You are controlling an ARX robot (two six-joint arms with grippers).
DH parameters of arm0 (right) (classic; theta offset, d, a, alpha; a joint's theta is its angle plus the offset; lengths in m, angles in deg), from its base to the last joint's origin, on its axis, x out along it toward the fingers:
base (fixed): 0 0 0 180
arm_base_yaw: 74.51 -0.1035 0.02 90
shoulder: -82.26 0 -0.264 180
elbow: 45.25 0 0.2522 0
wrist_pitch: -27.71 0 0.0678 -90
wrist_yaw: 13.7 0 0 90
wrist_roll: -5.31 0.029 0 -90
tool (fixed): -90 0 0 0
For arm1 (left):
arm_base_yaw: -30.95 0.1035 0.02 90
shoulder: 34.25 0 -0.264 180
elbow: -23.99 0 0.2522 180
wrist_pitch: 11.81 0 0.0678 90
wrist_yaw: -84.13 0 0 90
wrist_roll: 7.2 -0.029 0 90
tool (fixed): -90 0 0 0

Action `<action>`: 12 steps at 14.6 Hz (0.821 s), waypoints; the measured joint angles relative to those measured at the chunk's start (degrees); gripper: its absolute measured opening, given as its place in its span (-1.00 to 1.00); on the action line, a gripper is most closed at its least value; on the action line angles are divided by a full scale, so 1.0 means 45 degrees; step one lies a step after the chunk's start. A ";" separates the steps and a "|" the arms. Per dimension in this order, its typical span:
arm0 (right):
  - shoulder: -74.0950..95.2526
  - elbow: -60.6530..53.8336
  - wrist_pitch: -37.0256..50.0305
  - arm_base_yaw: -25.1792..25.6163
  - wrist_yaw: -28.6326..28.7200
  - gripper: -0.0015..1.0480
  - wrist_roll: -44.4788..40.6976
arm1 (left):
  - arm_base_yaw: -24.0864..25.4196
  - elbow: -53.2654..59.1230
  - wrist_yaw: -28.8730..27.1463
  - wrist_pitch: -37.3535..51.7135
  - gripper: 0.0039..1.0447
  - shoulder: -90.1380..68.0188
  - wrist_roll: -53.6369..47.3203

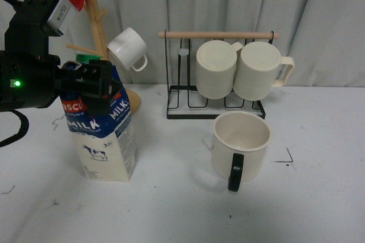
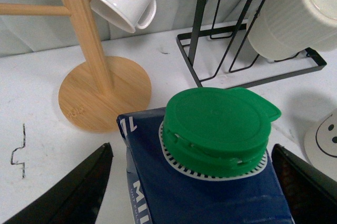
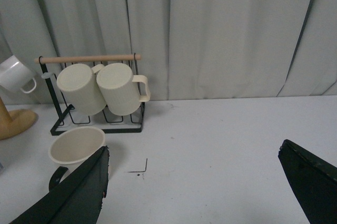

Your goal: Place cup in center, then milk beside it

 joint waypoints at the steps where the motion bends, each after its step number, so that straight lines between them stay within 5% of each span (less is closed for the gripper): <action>1: 0.0000 0.0000 0.0000 0.0000 0.0000 0.87 0.0000 | 0.0000 -0.0010 -0.0044 0.0097 0.51 -0.0019 0.0034; 7: 0.0000 0.0000 0.0000 0.0000 0.0000 0.87 0.0000 | -0.0607 -0.0228 -0.0908 0.0034 -0.80 -0.0019 0.0495; 12: 0.0000 0.0000 -0.0005 0.0000 0.0000 0.87 0.0000 | -0.2448 -0.1059 -0.2375 -0.0874 -0.92 0.0233 0.1258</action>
